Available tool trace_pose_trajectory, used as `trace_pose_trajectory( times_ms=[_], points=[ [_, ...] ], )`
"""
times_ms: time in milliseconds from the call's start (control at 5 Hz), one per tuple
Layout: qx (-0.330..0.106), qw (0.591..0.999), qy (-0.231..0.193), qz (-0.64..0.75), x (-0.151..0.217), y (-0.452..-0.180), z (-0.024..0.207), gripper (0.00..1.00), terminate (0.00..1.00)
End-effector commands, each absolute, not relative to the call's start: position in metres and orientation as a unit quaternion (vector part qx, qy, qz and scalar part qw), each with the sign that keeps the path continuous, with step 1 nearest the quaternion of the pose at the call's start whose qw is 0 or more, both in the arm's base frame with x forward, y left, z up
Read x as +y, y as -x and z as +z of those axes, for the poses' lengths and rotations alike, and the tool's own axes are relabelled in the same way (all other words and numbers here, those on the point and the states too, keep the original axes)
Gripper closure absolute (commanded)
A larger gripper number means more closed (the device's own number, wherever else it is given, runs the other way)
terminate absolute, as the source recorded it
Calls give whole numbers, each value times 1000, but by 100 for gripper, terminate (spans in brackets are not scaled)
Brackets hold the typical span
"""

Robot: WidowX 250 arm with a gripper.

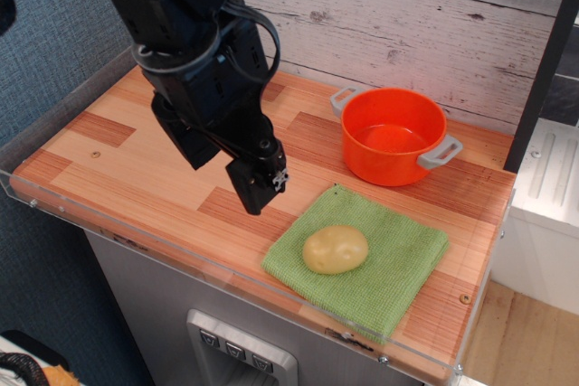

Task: Move orange pot to far left below can

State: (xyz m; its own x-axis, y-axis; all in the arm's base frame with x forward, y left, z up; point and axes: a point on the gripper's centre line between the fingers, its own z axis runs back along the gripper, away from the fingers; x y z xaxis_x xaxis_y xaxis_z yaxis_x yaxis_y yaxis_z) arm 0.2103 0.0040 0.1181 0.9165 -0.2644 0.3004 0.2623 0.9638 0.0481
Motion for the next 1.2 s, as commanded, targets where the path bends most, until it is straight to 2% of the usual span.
trace_pose_trajectory(
  times_ms=[0, 400, 600, 800, 1000],
  points=[
    [-154, 979, -3, -134, 4, -210, 118, 0, 0],
    [-175, 984, 17, 26, -5, -256, 128, 0, 0],
    [-182, 970, 49, 157, 3, -278, 134, 0, 0],
    [-161, 952, 66, 251, 6, -306, 125, 0, 0],
    [-147, 933, 60, 322, 7, -331, 110, 0, 0]
  ],
)
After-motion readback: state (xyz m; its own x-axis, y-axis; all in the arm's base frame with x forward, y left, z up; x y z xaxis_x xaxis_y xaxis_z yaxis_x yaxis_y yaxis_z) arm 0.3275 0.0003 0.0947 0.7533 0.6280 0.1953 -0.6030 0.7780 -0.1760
